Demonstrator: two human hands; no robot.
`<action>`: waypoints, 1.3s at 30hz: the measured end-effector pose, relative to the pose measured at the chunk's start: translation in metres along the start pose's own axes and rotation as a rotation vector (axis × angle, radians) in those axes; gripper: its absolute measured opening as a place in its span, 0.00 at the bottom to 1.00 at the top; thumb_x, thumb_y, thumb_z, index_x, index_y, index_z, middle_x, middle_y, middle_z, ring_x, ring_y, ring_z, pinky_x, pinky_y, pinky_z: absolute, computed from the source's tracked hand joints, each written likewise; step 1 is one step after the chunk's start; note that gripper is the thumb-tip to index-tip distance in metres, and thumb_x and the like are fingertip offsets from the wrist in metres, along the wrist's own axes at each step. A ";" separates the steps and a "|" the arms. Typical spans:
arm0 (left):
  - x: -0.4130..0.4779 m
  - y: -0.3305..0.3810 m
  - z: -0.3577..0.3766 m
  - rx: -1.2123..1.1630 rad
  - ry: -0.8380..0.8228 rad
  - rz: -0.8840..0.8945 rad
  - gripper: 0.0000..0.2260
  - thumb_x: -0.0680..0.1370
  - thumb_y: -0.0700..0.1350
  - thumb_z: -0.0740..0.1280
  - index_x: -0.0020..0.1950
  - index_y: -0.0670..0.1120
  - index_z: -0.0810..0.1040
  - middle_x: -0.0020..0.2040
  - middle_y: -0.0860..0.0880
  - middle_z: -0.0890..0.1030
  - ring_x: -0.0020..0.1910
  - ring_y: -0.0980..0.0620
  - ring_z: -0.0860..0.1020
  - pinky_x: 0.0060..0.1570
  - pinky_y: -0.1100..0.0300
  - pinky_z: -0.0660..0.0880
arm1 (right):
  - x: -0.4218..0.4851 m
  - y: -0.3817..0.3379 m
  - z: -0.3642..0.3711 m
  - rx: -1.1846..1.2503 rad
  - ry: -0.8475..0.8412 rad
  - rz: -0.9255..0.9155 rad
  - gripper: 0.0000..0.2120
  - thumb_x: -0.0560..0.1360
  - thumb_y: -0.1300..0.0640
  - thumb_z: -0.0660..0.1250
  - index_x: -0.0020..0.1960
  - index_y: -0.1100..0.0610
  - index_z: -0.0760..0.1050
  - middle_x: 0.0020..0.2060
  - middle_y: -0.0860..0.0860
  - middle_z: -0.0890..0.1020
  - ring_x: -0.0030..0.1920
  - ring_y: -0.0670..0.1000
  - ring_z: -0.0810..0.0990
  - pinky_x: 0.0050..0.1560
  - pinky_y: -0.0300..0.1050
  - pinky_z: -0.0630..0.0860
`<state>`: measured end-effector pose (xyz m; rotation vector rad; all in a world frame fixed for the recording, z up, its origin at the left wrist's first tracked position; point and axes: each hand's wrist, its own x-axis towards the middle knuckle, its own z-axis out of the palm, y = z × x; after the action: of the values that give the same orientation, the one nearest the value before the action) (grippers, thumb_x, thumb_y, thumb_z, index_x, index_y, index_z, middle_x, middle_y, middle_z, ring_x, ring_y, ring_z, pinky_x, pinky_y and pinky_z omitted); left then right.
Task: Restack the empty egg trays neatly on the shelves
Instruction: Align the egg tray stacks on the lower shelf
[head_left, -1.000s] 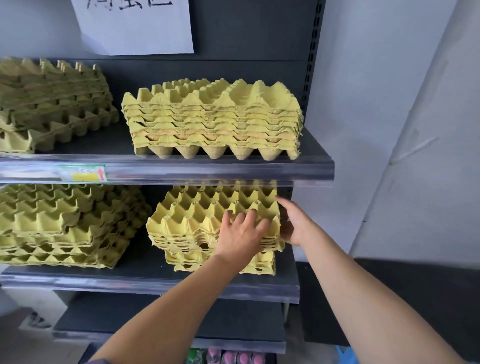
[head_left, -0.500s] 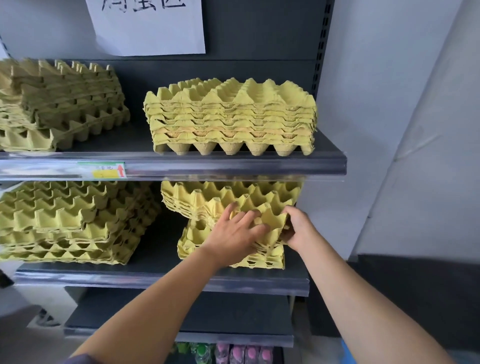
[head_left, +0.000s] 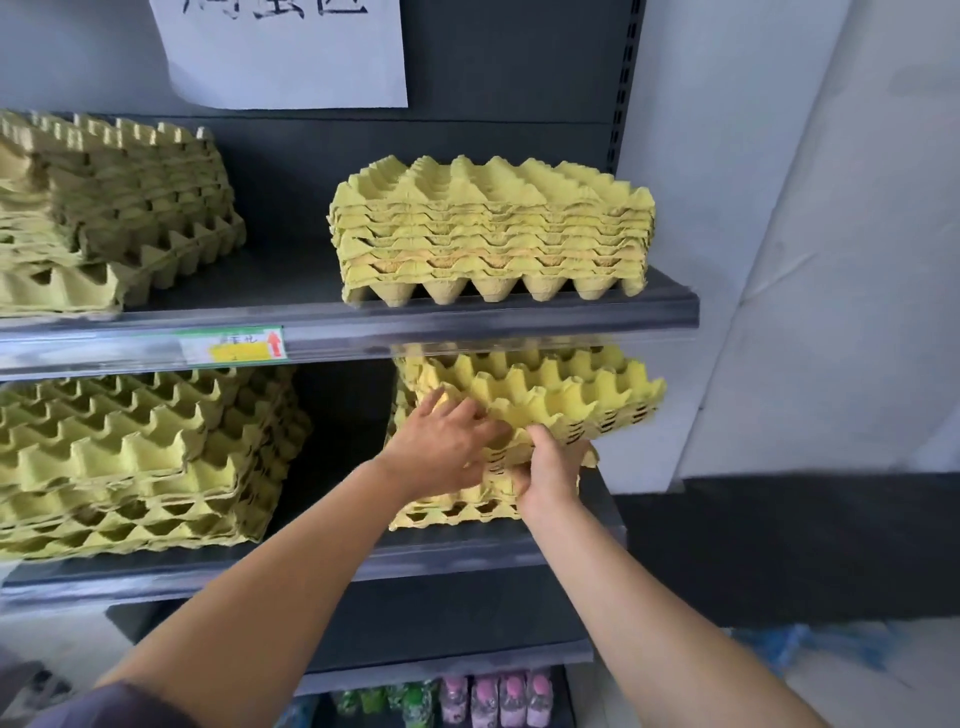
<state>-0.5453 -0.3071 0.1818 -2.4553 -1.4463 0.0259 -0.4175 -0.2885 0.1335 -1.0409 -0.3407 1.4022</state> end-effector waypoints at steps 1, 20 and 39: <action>-0.001 -0.008 0.001 0.007 0.003 -0.006 0.23 0.79 0.52 0.57 0.74 0.56 0.58 0.70 0.48 0.64 0.71 0.46 0.62 0.73 0.45 0.48 | -0.002 0.003 0.006 0.003 0.011 0.028 0.38 0.75 0.59 0.69 0.76 0.46 0.49 0.68 0.53 0.69 0.62 0.58 0.74 0.44 0.50 0.80; 0.024 0.030 0.044 0.043 0.071 -0.148 0.35 0.74 0.51 0.67 0.74 0.56 0.48 0.72 0.44 0.57 0.71 0.41 0.58 0.71 0.42 0.52 | 0.039 -0.055 -0.058 -0.234 0.197 -0.027 0.31 0.75 0.45 0.68 0.72 0.51 0.60 0.68 0.56 0.68 0.60 0.61 0.74 0.51 0.53 0.78; 0.018 -0.018 0.034 0.041 0.172 -0.202 0.26 0.75 0.39 0.64 0.70 0.54 0.61 0.74 0.46 0.61 0.69 0.43 0.63 0.64 0.47 0.66 | 0.064 -0.066 -0.039 -0.541 0.040 -0.218 0.15 0.71 0.49 0.71 0.54 0.55 0.75 0.46 0.53 0.78 0.46 0.52 0.75 0.37 0.43 0.67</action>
<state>-0.5574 -0.2756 0.1565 -2.2073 -1.5899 -0.1912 -0.3328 -0.2349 0.1385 -1.4179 -0.8090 1.1121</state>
